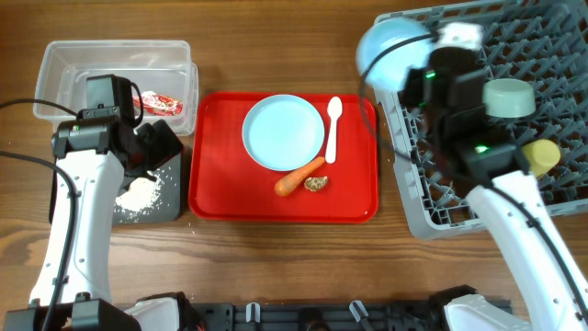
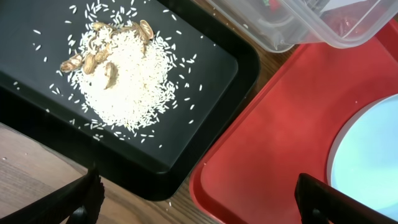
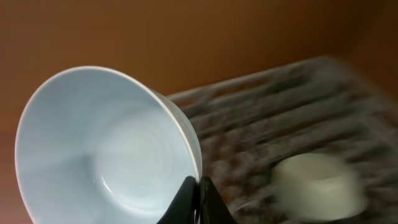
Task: Sort waste into correct bins and load items into the dishwasher rack
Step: 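Carry the small blue bowl right and set it in the rack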
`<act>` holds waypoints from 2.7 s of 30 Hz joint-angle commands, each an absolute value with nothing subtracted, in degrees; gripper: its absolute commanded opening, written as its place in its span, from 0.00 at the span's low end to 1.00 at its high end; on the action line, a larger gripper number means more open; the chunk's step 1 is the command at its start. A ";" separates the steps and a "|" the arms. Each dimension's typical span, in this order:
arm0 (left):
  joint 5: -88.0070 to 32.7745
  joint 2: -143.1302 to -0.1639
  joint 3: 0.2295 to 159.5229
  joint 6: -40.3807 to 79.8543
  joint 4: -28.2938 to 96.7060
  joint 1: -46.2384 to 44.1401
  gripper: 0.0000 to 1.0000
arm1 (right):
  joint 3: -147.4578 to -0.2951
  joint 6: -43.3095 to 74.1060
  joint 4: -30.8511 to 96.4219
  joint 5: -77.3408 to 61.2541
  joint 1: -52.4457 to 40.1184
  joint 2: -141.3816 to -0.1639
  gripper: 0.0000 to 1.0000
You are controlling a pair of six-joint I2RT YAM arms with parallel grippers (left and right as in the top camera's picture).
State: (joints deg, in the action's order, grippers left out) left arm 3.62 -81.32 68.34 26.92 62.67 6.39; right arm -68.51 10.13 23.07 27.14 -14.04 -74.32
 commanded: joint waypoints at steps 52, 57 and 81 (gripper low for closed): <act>2.59 -80.58 68.64 27.70 60.07 6.72 1.00 | -68.55 -23.81 -12.32 50.96 23.75 -108.36 0.04; 2.42 -80.58 68.64 27.70 60.03 6.72 1.00 | -68.55 -23.81 -11.38 50.98 21.58 -108.36 0.14; 2.42 -80.58 68.64 27.70 60.01 6.72 1.00 | -68.55 -20.40 -5.08 44.56 20.23 -101.54 0.64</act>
